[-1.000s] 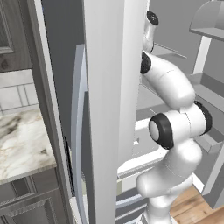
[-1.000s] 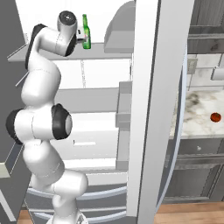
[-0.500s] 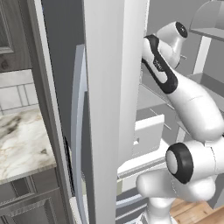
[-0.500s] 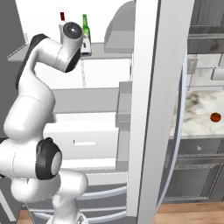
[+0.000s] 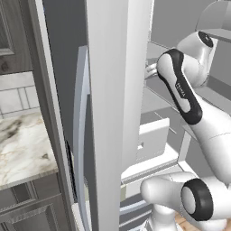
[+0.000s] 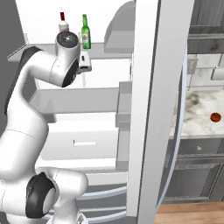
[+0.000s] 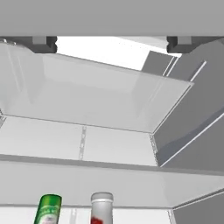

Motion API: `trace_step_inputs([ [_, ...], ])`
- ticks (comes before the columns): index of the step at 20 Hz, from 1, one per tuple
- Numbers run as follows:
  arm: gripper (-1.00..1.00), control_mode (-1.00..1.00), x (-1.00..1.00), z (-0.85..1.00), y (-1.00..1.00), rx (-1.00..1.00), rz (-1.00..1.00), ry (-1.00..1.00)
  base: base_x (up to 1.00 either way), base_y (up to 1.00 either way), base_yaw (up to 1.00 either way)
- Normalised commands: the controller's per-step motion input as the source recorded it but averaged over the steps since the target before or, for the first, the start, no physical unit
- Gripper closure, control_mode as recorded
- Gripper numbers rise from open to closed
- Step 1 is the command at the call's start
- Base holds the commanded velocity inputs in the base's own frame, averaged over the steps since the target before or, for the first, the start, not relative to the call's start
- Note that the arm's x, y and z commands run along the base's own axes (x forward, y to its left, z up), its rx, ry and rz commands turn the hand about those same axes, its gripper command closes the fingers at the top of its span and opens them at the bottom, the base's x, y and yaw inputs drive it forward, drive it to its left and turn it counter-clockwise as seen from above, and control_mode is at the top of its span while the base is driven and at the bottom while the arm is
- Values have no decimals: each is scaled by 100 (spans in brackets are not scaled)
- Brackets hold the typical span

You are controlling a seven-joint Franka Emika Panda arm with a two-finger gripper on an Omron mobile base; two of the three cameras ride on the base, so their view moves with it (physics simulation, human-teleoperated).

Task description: Place the beer and liquor on the top shelf of the fridge to keep them out of children's reach, and place the tomato on lower shelves for easy access.

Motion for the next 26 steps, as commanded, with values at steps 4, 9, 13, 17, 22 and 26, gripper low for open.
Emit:
trace_step_inputs([
  [4,-100,-100,-62,-26,-9,-12,0,15,0,0,0],
  [9,-100,-100,-43,-17,-1,-10,0,9,0,0,0],
  [13,-100,-100,-41,-4,0,-7,0,8,0,0,0],
  [17,-100,-100,-59,0,-3,-7,-2,8,0,0,0],
  [22,-100,100,0,0,0,0,0,0,-92,-28,-4],
  [26,-100,100,0,0,0,0,0,0,-100,-48,-14],
])
